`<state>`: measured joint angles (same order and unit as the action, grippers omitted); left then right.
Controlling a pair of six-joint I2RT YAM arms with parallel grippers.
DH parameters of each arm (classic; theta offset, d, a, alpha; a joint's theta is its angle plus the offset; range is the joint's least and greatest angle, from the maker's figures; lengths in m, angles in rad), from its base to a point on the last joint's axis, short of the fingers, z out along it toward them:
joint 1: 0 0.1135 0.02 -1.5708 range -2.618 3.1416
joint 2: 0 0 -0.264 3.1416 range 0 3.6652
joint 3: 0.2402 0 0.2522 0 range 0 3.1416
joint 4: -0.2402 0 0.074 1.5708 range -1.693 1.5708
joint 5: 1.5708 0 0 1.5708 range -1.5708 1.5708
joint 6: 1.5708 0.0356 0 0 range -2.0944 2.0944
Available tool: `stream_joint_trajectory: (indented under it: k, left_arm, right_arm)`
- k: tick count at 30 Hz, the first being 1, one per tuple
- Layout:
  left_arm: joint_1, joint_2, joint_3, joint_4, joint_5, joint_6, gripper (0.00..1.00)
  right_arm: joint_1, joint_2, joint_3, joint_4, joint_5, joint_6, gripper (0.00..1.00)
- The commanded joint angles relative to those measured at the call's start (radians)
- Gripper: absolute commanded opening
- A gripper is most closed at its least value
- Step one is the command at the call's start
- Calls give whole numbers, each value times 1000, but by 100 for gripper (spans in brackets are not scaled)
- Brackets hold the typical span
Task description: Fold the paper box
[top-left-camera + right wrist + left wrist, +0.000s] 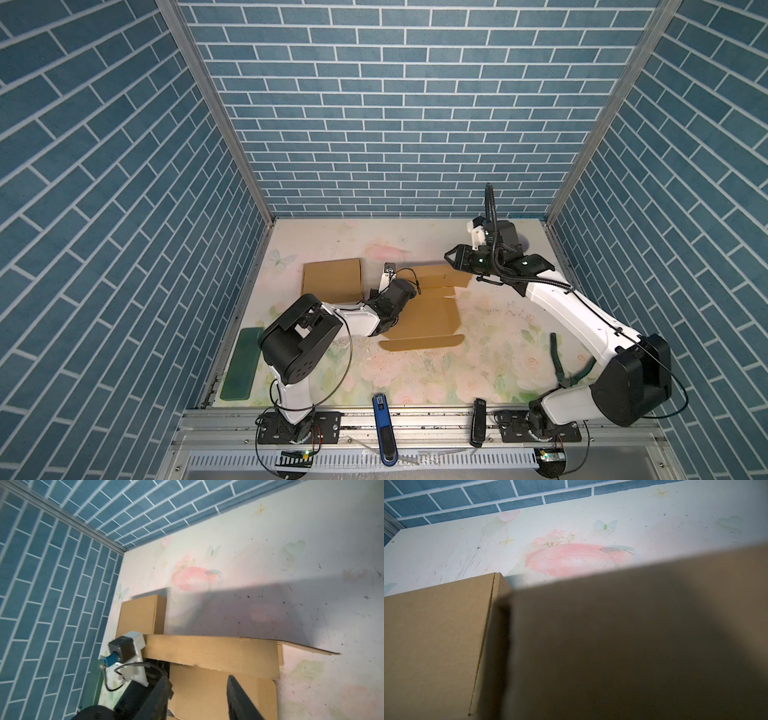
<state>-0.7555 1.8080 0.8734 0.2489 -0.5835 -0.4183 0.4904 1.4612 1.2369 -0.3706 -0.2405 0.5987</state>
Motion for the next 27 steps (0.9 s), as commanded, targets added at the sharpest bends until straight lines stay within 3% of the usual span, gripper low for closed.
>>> stream_joint_trajectory:
  k: [1,12,27]
  left_arm:
    - [4,-3,-17,-49,19,27,0]
    - [4,0,-23,-41,30,26,0]
    - [2,20,-22,-4,72,43,0]
  right_arm:
    - [-3,35,31,-47,-6,-50,46]
    - [-16,125,45,-59,30,-73,54]
    - [-29,235,62,60,-80,-56,51]
